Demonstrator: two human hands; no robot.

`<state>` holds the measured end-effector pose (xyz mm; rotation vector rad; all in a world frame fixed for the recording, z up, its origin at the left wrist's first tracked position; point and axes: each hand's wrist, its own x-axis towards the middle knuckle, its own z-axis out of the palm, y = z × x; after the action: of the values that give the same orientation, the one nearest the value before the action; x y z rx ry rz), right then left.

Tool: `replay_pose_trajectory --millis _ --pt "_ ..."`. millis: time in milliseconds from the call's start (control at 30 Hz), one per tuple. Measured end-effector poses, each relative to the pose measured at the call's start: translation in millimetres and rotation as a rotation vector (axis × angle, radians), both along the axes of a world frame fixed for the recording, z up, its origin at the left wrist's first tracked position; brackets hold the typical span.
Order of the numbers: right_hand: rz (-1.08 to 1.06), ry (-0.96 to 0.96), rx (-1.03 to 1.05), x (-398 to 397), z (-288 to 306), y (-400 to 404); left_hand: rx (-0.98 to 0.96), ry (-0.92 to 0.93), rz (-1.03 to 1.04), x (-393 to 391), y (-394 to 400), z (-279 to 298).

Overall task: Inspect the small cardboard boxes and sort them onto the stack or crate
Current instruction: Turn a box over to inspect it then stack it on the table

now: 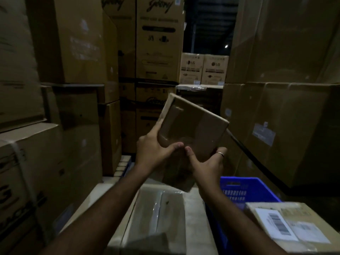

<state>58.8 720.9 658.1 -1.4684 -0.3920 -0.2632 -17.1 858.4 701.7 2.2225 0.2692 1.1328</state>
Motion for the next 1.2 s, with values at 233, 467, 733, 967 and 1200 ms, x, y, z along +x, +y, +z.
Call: replay_pose_trajectory --millis 233,467,733,967,1200 --pt "0.455 0.732 0.257 -47 -101 86 0.558 0.48 0.168 -47 69 -33" --pt "0.632 1.176 0.238 -113 -192 164 0.68 0.791 0.11 -87 153 -118" --pt "0.66 1.325 0.0 -138 -251 199 0.806 0.739 0.022 -108 204 -199" --pt "0.186 0.568 -0.831 -95 -234 132 0.389 0.356 0.174 -134 230 -216" --pt "0.517 0.804 -0.311 -35 -252 187 -1.234 0.28 0.234 -154 277 -268"
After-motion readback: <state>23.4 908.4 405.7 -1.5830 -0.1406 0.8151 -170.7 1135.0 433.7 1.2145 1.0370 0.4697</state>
